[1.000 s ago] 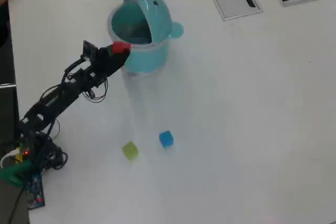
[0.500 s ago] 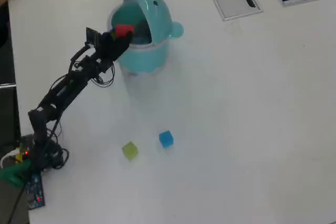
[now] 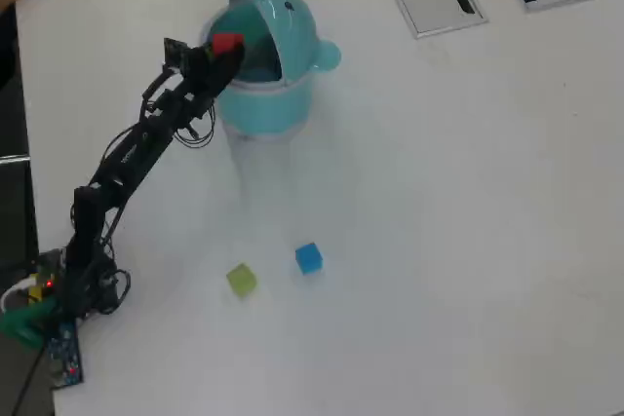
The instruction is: Grasp RGB lego blocks and put them in the bin one by one.
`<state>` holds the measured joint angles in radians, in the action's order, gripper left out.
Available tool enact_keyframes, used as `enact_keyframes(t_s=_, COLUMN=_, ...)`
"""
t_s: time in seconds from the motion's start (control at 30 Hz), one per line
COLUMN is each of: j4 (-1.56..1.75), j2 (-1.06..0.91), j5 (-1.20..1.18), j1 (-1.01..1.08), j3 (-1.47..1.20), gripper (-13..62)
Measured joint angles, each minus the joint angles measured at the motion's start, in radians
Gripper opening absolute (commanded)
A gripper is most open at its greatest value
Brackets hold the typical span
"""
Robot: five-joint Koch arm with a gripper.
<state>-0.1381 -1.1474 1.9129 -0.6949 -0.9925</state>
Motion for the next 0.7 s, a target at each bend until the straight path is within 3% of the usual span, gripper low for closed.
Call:
enact_keyframes(t_s=0.17, j4=0.0, j2=0.064, j5=0.0, j1=-0.043, j3=0.029, gripper=9.1)
enact_keyframes(t_s=0.23, j4=-0.028, j2=0.181, j5=-0.002, j1=-0.032, j3=0.268, gripper=17.6)
enact_keyframes(t_s=0.3, j4=-0.046, j2=0.218, j5=-0.086, j1=-0.032, j3=0.301, gripper=20.8)
enact_keyframes(t_s=0.6, j4=-0.158, j2=0.244, j5=-0.092, j1=-0.031, j3=0.379, gripper=22.5)
enact_keyframes(t_s=0.7, j4=-0.181, j2=0.252, j5=-0.092, j1=-0.025, j3=0.44, gripper=35.9)
